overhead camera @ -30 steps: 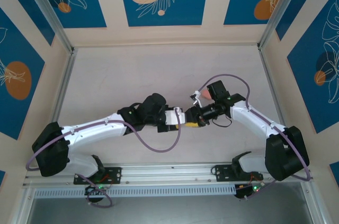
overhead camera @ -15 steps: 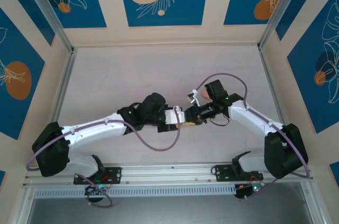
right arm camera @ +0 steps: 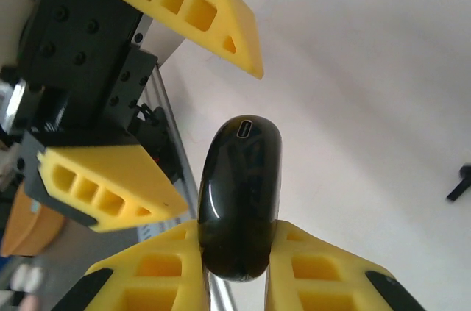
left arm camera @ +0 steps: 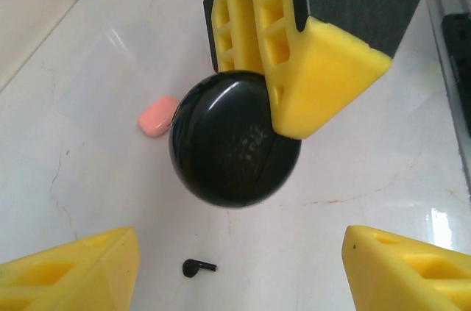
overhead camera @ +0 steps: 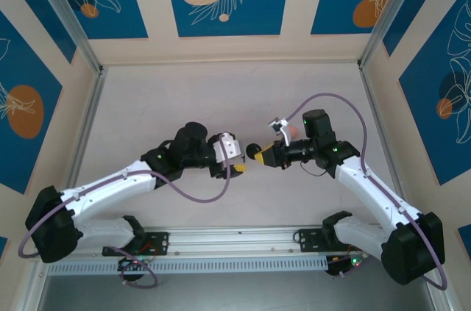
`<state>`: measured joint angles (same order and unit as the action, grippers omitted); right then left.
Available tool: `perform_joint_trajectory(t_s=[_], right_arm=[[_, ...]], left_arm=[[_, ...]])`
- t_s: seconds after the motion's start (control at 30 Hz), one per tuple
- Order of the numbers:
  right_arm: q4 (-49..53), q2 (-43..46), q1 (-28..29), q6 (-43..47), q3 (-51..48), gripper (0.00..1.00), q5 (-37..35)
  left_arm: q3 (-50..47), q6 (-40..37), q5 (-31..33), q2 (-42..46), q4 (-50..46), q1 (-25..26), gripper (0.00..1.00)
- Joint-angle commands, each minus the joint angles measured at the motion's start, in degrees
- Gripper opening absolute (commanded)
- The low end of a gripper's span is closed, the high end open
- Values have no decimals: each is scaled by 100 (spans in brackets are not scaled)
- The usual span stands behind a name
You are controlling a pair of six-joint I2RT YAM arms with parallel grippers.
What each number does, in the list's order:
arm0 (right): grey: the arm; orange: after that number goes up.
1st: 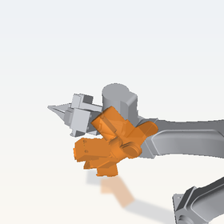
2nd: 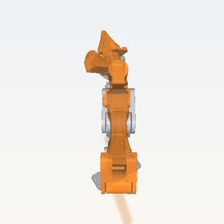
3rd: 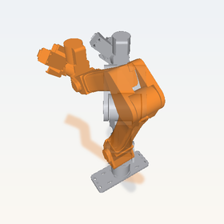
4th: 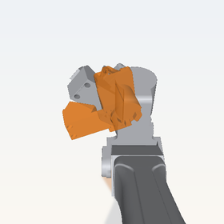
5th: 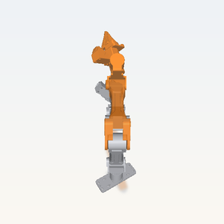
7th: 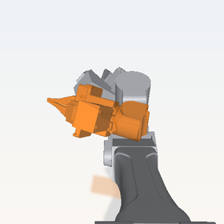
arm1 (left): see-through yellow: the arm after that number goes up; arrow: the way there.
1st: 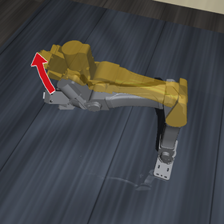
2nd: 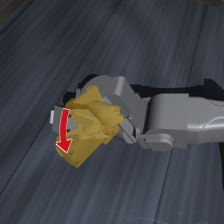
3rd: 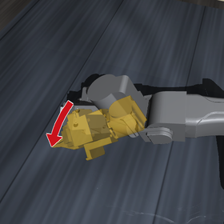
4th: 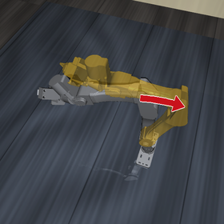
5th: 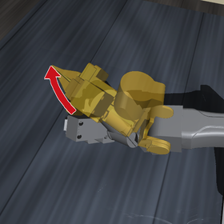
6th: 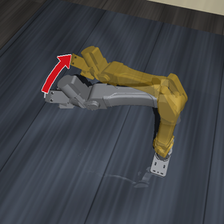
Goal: Insert the wireless bluetooth earbuds into the charging case
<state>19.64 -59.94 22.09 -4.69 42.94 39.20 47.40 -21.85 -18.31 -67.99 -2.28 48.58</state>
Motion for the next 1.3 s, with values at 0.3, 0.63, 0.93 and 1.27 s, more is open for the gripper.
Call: perform_joint_trajectory(t_s=[0.3, 0.63, 0.93, 1.27], right_arm=[[537, 73, -20, 3367, 225, 15, 1305], [1822, -631, 359, 4001, 945, 15, 888], [2195, -1078, 757, 4277, 1378, 15, 282], [1865, -757, 690, 4252, 1280, 16, 257]], left_arm=[[-407, 472, -2039, 500, 642, -621, 60], [-43, 600, -2900, -63, 659, -613, 47], [111, 532, -3004, -234, 370, -606, 27], [161, 590, -2645, -150, 187, -603, 11]])
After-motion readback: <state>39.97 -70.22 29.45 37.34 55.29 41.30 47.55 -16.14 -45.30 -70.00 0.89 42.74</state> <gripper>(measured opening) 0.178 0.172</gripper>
